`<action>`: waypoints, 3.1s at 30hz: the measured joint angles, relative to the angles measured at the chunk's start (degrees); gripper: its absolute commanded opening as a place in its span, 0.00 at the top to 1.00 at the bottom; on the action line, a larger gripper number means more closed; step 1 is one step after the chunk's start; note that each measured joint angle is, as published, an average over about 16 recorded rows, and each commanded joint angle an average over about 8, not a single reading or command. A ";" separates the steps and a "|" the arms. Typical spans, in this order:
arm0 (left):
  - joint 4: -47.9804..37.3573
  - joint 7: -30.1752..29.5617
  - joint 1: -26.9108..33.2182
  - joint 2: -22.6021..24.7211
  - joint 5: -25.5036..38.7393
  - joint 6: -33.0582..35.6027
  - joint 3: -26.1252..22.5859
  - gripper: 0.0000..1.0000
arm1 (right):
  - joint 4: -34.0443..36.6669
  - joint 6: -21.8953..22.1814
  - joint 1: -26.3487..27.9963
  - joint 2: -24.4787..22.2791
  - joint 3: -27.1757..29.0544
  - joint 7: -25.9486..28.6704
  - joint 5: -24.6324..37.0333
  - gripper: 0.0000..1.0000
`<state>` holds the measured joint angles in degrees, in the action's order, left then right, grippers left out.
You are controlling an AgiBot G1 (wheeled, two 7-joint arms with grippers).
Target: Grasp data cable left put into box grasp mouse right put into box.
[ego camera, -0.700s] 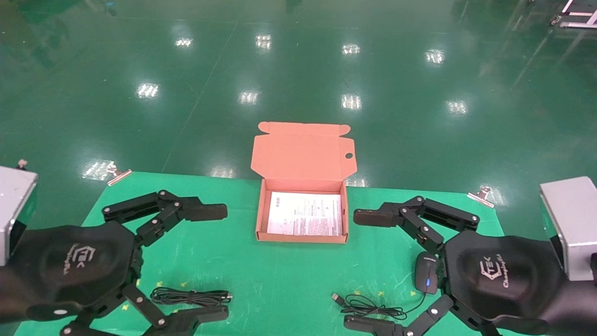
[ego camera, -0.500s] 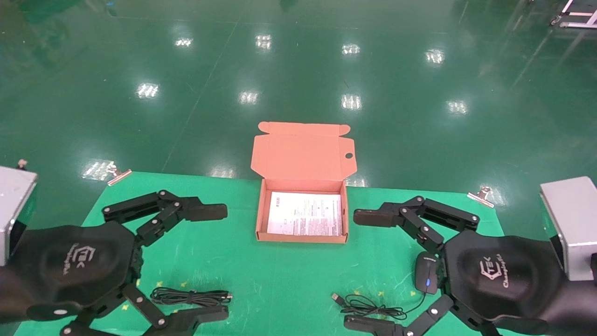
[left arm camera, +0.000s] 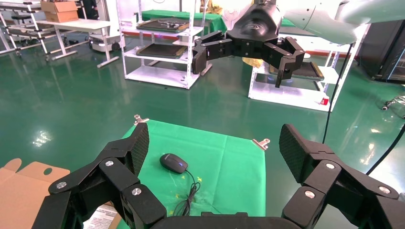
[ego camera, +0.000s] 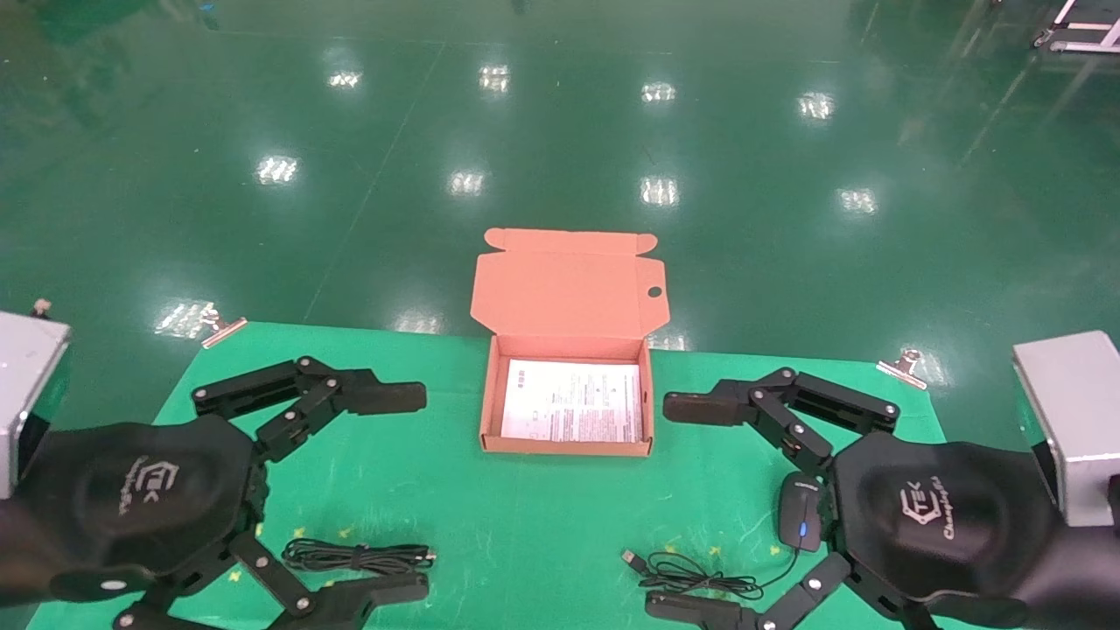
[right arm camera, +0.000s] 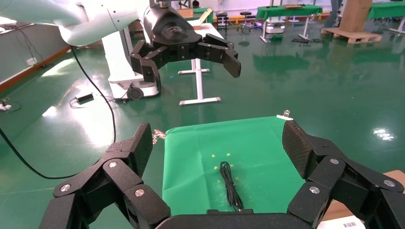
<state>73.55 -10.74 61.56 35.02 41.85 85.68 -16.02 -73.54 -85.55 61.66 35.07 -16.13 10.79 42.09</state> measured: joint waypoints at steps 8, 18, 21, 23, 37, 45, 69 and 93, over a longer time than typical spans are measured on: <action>0.33 0.04 0.69 -0.05 0.32 0.31 -0.09 0.00 | -0.18 -0.19 0.15 -0.02 -0.06 -0.09 0.14 0.00; 1.47 -0.10 6.06 -0.01 5.87 2.99 -3.88 0.00 | -1.61 -2.79 2.56 -1.35 -2.64 -1.55 4.50 0.00; 1.81 0.20 8.75 0.11 9.30 3.91 -6.71 0.00 | -2.28 -3.84 4.43 -2.05 -4.97 -3.13 7.25 0.00; 1.87 0.50 10.65 0.32 12.02 4.38 -9.03 0.00 | -2.65 -4.47 6.13 -2.51 -7.12 -4.58 9.57 0.00; -0.22 5.15 25.01 6.21 35.48 4.42 -28.09 0.00 | -3.63 -5.37 27.10 0.00 -32.87 -19.74 31.67 0.00; -4.11 6.40 29.13 11.72 49.17 1.35 -35.51 0.00 | -3.33 -2.68 34.89 4.39 -45.05 -22.47 44.05 0.00; -37.05 4.23 27.20 25.83 61.13 -12.90 -39.45 0.00 | 4.23 15.88 26.43 12.41 -50.96 -9.64 59.93 0.00; -61.12 19.10 28.99 34.84 61.71 -21.79 -39.47 0.00 | 26.34 25.73 22.35 24.27 -51.04 -17.57 59.34 0.00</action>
<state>12.43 8.36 90.55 69.86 103.56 63.88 -55.49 -47.20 -59.82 84.02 59.34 -67.17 -6.78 101.42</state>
